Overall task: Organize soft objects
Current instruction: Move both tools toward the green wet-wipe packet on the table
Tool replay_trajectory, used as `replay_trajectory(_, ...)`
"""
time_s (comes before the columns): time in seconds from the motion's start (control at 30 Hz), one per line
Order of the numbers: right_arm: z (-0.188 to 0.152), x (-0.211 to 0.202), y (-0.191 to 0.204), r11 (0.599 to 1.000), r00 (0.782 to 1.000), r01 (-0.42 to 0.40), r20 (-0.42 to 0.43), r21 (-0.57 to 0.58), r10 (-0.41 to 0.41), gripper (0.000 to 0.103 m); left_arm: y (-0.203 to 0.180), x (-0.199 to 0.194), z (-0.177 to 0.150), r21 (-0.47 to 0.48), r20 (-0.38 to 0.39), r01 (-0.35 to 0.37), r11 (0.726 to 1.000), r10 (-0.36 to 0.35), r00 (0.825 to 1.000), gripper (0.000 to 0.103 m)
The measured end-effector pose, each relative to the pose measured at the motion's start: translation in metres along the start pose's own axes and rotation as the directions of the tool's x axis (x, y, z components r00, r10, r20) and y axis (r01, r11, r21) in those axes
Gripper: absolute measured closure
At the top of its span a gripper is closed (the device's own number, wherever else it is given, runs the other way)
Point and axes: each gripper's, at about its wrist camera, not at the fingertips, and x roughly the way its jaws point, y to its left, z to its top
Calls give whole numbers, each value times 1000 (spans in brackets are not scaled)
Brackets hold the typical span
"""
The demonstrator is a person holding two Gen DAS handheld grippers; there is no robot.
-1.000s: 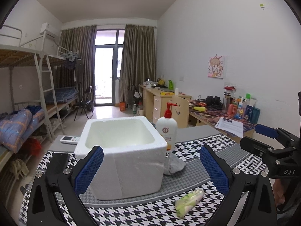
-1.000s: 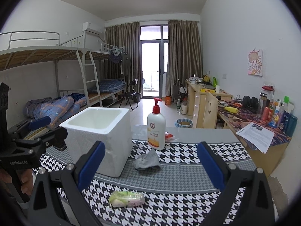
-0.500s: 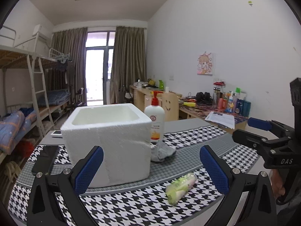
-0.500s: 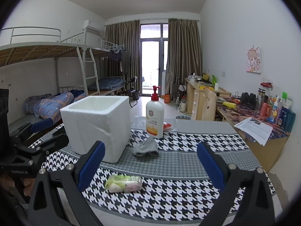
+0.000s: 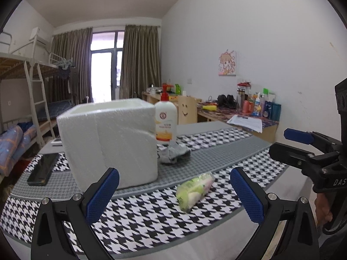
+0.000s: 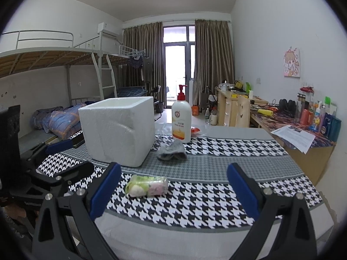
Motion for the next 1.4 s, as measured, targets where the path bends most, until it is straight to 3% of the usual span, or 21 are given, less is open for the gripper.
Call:
replay_trajectory(0.33, -23, 2, 5, 999, 999, -33, -33, 12, 33, 3, -7, -4, -22, 3, -2, 28, 1000, -28, 1000, 1)
replay_trajectory(0.53, -27, 7, 10, 999, 998, -37, -56, -6, 36, 3, -17, 4, -29, 53, -47, 57, 997, -55, 997, 1)
replay_trajectory(0.93, -32, 25, -13, 999, 994, -19, -108, 29, 22, 3, -19, 35, -27, 52, -149, 133, 990, -124, 981, 1)
replay_trajectory(1.13, -34, 37, -25, 999, 990, -11, -137, 49, 18, 3, -20, 58, -25, 56, -240, 137, 989, -120, 963, 1)
replay_trajectory(1.4, -29, 57, -33, 999, 982, -27, -188, 35, 33, 3, -20, 87, -22, 43, -340, 125, 991, -103, 935, 10)
